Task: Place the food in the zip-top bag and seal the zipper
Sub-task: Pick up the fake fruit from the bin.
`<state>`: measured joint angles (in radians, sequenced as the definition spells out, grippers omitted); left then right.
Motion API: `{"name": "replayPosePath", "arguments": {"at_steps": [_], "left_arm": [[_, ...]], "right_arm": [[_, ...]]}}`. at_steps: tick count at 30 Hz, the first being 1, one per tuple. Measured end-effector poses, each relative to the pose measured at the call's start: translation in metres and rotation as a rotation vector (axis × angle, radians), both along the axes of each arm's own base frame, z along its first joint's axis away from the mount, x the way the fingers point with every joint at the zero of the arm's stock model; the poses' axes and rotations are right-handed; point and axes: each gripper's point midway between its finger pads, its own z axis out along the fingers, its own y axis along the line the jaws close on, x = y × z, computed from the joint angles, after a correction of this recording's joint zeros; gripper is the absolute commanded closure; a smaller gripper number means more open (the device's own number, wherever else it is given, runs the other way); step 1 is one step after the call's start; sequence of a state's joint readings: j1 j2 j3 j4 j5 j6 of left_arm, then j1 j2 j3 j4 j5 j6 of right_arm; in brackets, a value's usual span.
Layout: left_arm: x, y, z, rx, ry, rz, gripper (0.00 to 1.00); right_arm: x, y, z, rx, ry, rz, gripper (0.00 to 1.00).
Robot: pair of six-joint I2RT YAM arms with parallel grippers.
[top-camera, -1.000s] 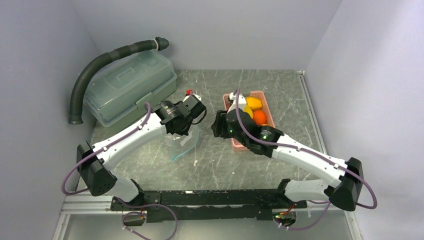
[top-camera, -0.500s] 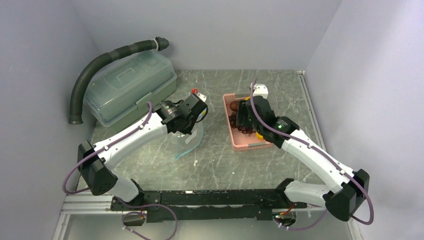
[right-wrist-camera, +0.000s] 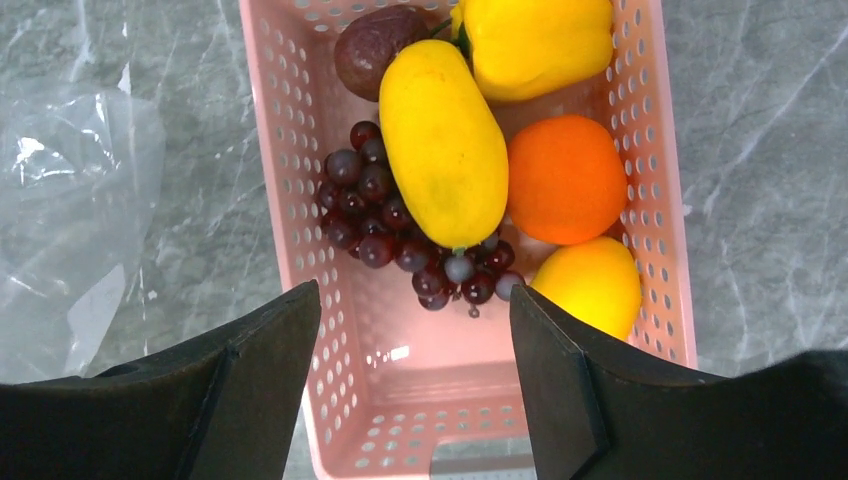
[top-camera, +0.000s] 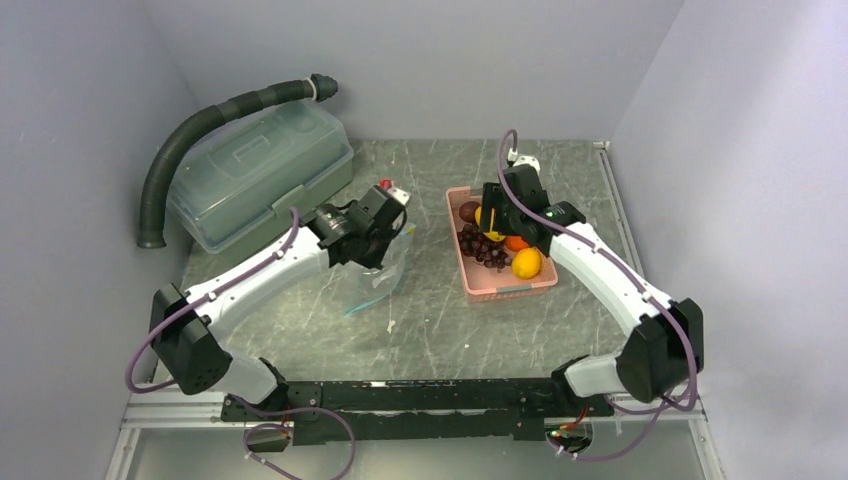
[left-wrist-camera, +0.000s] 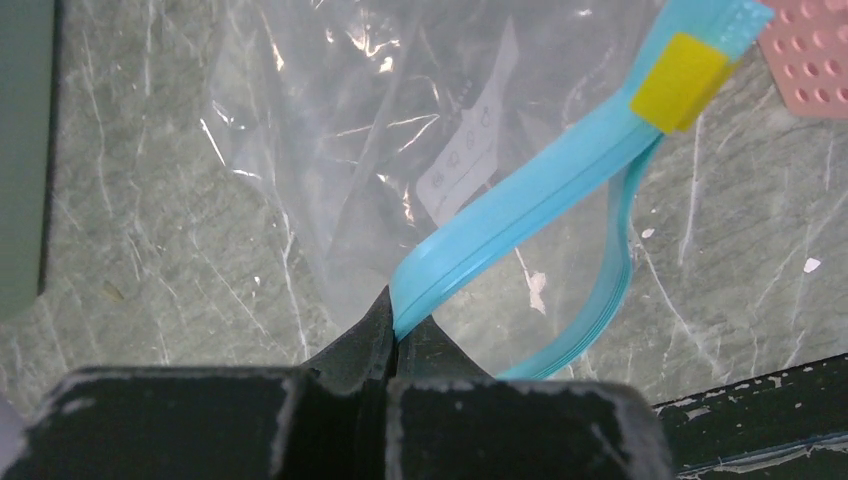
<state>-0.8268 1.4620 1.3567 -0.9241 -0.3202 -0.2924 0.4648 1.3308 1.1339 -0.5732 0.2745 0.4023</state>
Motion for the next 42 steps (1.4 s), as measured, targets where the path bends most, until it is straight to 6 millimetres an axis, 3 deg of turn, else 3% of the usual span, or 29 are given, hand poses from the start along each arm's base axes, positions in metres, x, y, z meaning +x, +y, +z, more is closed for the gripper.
{"name": "replayPosePath", "arguments": {"at_steps": [6, 13, 30, 39, 42], "left_arm": [[0.008, 0.021, -0.011, -0.064, 0.040, 0.060, 1.00], [0.006, 0.025, -0.001, -0.091, 0.000, 0.057, 1.00], [0.008, 0.025, -0.001, -0.087, -0.007, 0.055, 1.00], [0.008, 0.025, -0.002, -0.082, -0.004, 0.055, 1.00], [0.009, 0.025, -0.002, -0.082, -0.004, 0.055, 1.00]], "right_arm": [[0.025, -0.002, -0.021, 0.026, 0.064, -0.020, 0.26], [0.049, -0.007, -0.048, 0.043, 0.133, -0.038, 0.25], [0.068, -0.007, -0.092, 0.027, 0.232, -0.044, 0.26], [0.068, -0.005, -0.100, 0.023, 0.251, -0.036, 0.60], [0.068, -0.005, -0.098, 0.024, 0.247, -0.036, 0.66]]}}
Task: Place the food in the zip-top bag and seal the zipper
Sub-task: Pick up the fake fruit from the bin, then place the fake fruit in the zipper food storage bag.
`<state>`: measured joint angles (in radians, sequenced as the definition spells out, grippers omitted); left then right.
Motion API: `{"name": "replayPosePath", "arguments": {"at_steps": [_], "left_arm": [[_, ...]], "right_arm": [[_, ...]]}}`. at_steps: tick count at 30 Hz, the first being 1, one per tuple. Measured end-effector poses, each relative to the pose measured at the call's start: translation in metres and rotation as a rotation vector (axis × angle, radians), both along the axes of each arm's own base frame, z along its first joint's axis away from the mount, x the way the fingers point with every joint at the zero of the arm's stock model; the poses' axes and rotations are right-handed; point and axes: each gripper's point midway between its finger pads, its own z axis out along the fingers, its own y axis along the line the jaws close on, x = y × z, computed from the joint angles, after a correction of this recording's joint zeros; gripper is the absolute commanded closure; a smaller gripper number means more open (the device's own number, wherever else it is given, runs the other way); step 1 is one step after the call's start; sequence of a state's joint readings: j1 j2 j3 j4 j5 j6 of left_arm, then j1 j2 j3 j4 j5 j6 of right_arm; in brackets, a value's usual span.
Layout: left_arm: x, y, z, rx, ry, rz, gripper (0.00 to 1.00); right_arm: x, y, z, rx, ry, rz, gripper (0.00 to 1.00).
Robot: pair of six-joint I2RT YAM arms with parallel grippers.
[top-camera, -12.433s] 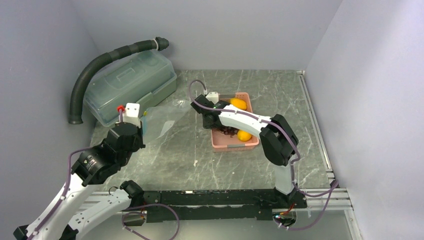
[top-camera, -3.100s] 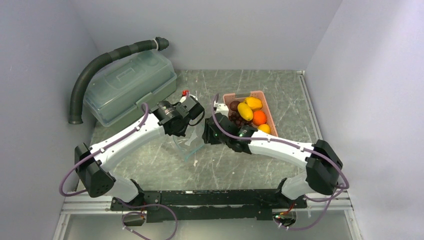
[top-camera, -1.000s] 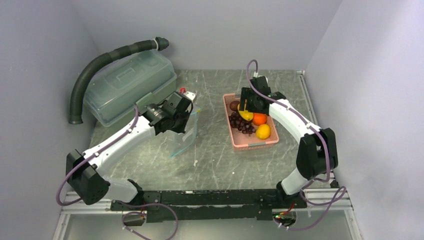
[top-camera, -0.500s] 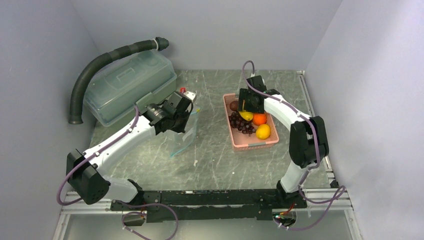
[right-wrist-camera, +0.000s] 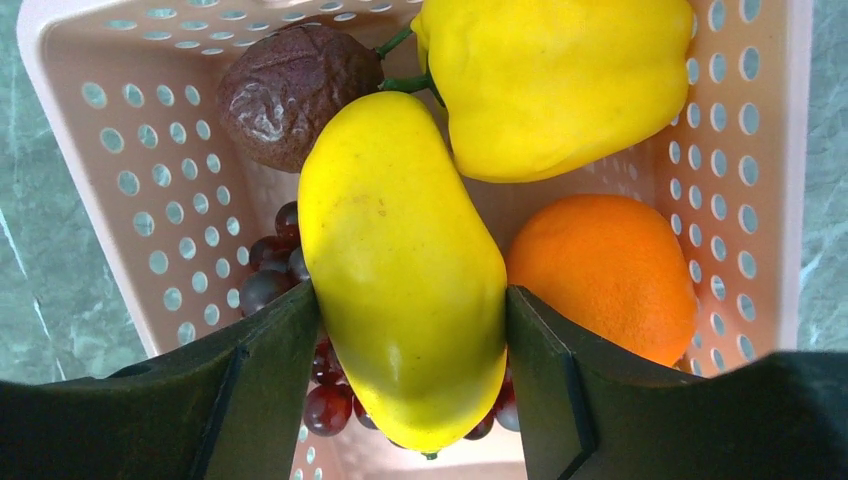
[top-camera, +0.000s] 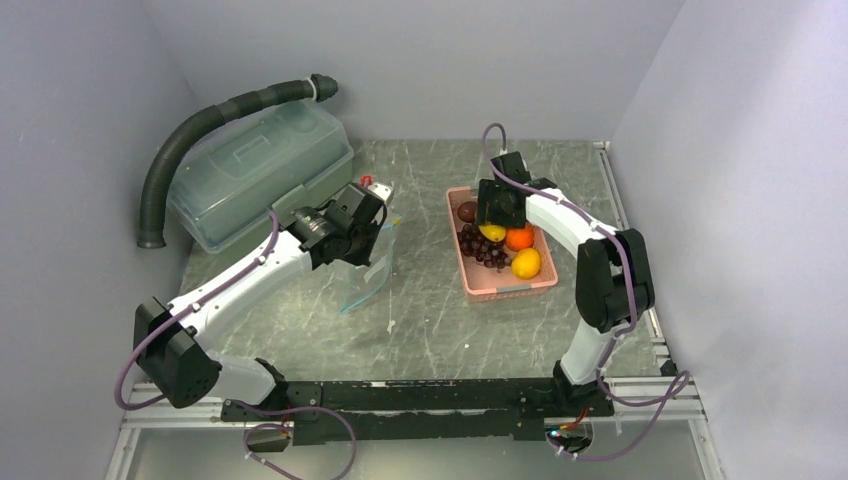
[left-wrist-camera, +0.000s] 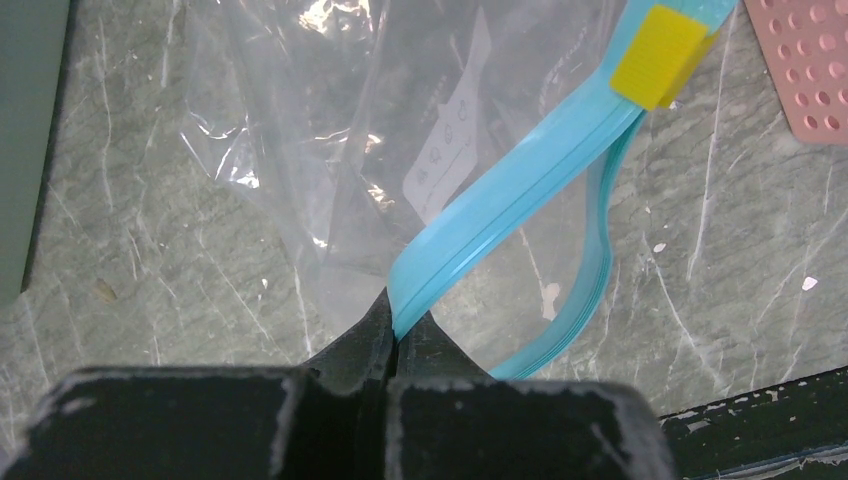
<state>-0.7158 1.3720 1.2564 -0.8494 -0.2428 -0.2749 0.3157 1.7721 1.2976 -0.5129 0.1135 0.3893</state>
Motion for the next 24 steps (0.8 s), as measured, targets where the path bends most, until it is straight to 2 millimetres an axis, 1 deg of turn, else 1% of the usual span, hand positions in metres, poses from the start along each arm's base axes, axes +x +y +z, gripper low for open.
{"name": "replayPosePath", "arguments": {"at_steps": [2, 5, 9, 12, 14, 17, 19, 22, 24], "left_arm": [[0.000, 0.000, 0.000, 0.000, 0.000, 0.000, 1.00], [0.000, 0.000, 0.000, 0.000, 0.000, 0.000, 1.00], [0.000, 0.000, 0.000, 0.000, -0.001, 0.000, 1.00], [0.000, 0.000, 0.000, 0.000, -0.001, 0.001, 1.00], [0.000, 0.001, 0.000, 0.003, -0.002, 0.003, 1.00], [0.001, 0.002, 0.000, 0.007, -0.007, 0.007, 1.00], [0.002, 0.002, 0.001, 0.010, -0.009, 0.010, 1.00], [0.002, 0.003, 0.000, 0.010, -0.009, 0.011, 1.00], [0.002, 0.003, 0.001, 0.010, -0.009, 0.012, 1.00]], "right_arm": [[-0.001, -0.001, 0.004, 0.000, -0.007, -0.002, 0.68], [-0.002, -0.002, 0.017, 0.003, -0.031, -0.004, 0.69], [-0.007, 0.003, 0.054, 0.027, -0.113, 0.006, 0.70], [-0.015, 0.012, 0.086, 0.055, -0.186, 0.033, 0.70], [-0.025, 0.022, 0.104, 0.082, -0.228, 0.062, 0.70], [-0.046, 0.035, 0.121, 0.126, -0.262, 0.119, 0.70], [-0.061, 0.047, 0.127, 0.163, -0.265, 0.172, 0.70], [-0.082, 0.065, 0.130, 0.211, -0.257, 0.258, 0.70], [-0.101, 0.079, 0.132, 0.244, -0.242, 0.328, 0.70]]}}
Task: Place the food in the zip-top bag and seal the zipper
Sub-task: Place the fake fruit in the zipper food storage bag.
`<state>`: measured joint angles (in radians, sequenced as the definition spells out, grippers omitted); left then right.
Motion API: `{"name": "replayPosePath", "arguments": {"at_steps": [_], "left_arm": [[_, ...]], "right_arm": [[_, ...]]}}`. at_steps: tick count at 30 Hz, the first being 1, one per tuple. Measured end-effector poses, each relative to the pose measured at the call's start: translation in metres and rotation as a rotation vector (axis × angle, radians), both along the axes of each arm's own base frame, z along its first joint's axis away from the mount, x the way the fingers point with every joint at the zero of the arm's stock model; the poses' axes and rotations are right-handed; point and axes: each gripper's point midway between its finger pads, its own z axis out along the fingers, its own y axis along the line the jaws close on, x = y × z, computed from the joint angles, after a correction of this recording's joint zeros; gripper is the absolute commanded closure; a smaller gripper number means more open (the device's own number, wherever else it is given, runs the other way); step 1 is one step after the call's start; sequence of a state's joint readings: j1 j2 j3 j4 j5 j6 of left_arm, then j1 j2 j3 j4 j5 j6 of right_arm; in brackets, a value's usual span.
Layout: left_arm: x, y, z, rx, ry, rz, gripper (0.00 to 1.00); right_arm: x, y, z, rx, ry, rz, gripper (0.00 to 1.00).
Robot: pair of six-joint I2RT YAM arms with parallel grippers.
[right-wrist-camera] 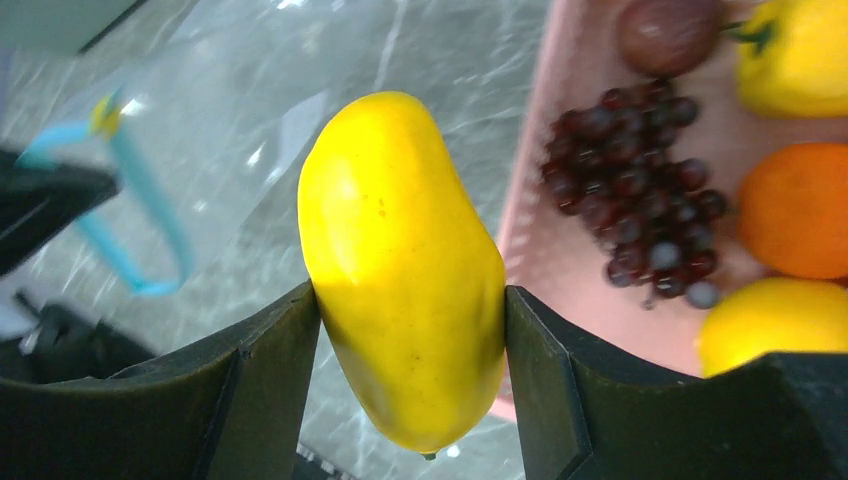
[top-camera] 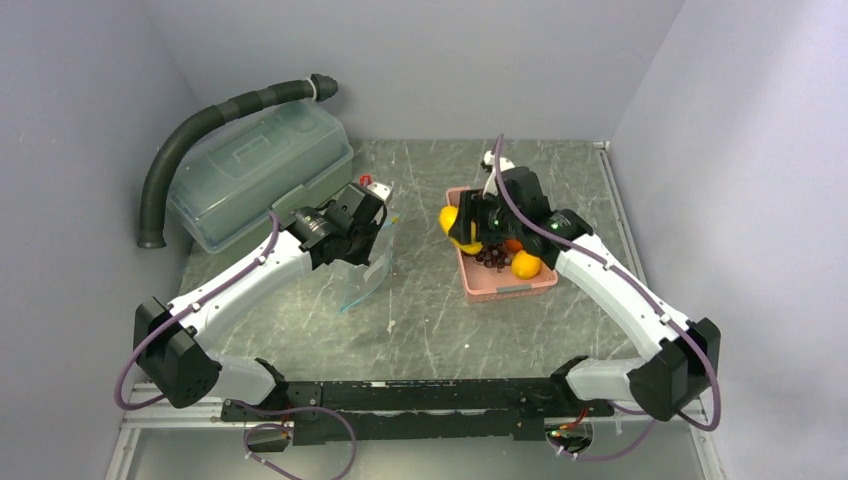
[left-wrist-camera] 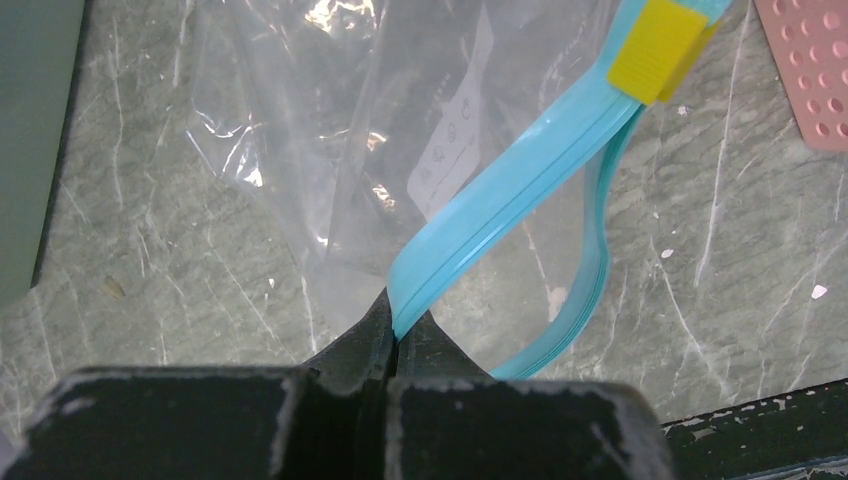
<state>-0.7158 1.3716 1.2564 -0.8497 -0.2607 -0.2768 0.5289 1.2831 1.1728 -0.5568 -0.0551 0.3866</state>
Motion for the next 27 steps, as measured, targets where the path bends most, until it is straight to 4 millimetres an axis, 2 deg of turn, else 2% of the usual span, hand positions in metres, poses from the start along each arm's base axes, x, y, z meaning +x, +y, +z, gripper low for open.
{"name": "replayPosePath", "arguments": {"at_steps": [7, 11, 15, 20, 24, 27], "left_arm": [[0.001, 0.002, 0.001, 0.008, -0.008, 0.010, 1.00], [0.002, 0.003, 0.001, 0.010, -0.010, 0.013, 1.00], [0.002, 0.003, 0.001, 0.011, -0.014, 0.015, 1.00], [0.002, 0.004, 0.004, 0.006, -0.020, 0.019, 1.00], [0.002, 0.004, 0.006, 0.002, -0.025, 0.019, 1.00], [0.002, 0.004, 0.006, 0.001, -0.026, 0.020, 1.00]], "right_arm": [[-0.061, 0.040, 0.019, 0.107, 0.012, 0.236, 0.70], [-0.085, 0.056, 0.017, 0.171, 0.049, 0.324, 0.70], [-0.100, 0.072, 0.010, 0.202, 0.099, 0.375, 0.70], [-0.115, 0.098, 0.010, 0.258, 0.140, 0.435, 0.70], [-0.122, 0.117, 0.006, 0.286, 0.172, 0.453, 0.71], [-0.124, 0.130, -0.005, 0.286, 0.215, 0.448, 0.72]]}}
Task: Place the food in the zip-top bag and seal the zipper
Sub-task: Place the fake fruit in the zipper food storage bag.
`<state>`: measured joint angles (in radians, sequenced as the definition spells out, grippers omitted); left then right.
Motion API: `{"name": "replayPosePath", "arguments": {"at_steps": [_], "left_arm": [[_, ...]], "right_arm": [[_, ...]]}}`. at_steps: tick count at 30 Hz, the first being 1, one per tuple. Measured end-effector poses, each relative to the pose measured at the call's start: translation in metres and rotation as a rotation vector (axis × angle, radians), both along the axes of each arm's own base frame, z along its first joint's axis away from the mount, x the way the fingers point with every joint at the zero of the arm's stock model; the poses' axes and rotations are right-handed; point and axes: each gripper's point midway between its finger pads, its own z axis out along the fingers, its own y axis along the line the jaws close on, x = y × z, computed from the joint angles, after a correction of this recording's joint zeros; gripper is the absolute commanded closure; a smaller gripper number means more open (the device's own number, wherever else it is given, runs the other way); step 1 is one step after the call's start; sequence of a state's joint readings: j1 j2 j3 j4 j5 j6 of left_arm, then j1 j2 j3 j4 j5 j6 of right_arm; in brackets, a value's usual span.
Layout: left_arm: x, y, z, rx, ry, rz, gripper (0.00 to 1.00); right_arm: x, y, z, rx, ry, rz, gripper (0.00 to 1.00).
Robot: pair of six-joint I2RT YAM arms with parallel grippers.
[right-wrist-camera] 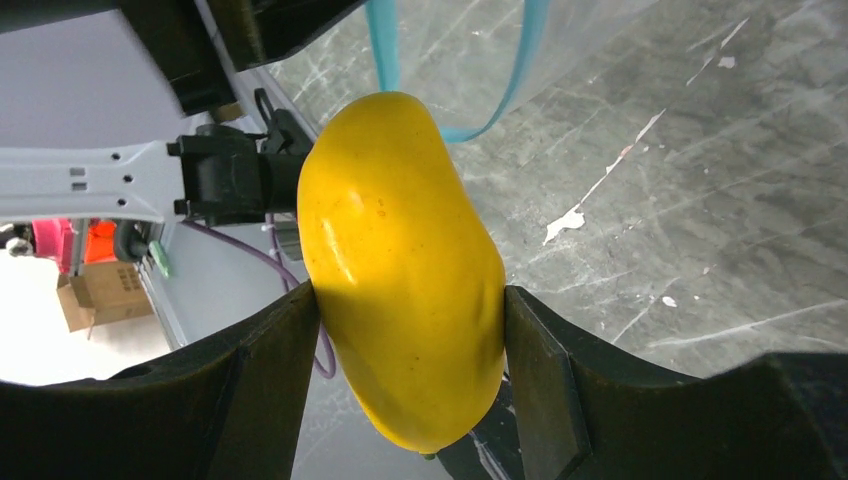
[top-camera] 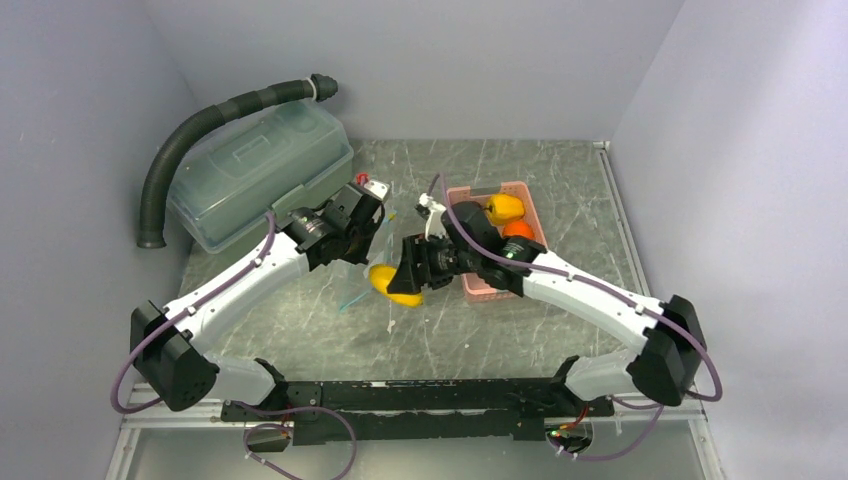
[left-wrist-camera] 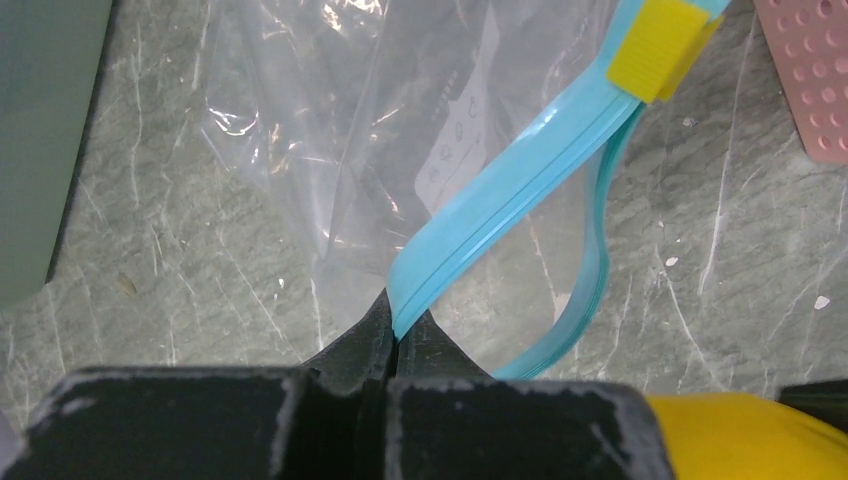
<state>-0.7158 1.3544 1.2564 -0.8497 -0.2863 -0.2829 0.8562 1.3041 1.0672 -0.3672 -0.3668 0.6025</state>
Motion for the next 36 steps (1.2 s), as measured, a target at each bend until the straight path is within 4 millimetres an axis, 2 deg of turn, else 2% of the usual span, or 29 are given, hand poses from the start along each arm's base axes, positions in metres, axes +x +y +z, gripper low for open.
{"name": "replayPosePath", "arguments": {"at_steps": [6, 15, 25, 28, 34, 36], "left_arm": [[0.000, 0.000, 0.003, -0.007, -0.007, 0.000, 1.00], [-0.001, 0.001, 0.007, -0.018, -0.018, -0.001, 1.00], [-0.002, -0.004, 0.011, -0.048, -0.024, -0.016, 1.00], [-0.004, -0.004, 0.015, -0.063, -0.032, -0.021, 1.00], [-0.005, -0.005, 0.018, -0.074, -0.037, -0.026, 1.00], [-0.005, -0.006, 0.018, -0.077, -0.035, -0.028, 1.00]], "right_arm": [[0.010, 0.014, -0.019, -0.028, 0.068, -0.063, 0.74], [0.034, 0.024, -0.016, 0.018, 0.128, -0.237, 0.72], [0.059, 0.034, -0.030, 0.021, 0.215, -0.406, 0.71], [0.065, 0.037, -0.035, 0.022, 0.236, -0.438, 0.66], [0.072, 0.046, -0.042, 0.025, 0.266, -0.467, 0.47], [0.073, 0.047, -0.041, 0.028, 0.270, -0.470, 0.43]]}}
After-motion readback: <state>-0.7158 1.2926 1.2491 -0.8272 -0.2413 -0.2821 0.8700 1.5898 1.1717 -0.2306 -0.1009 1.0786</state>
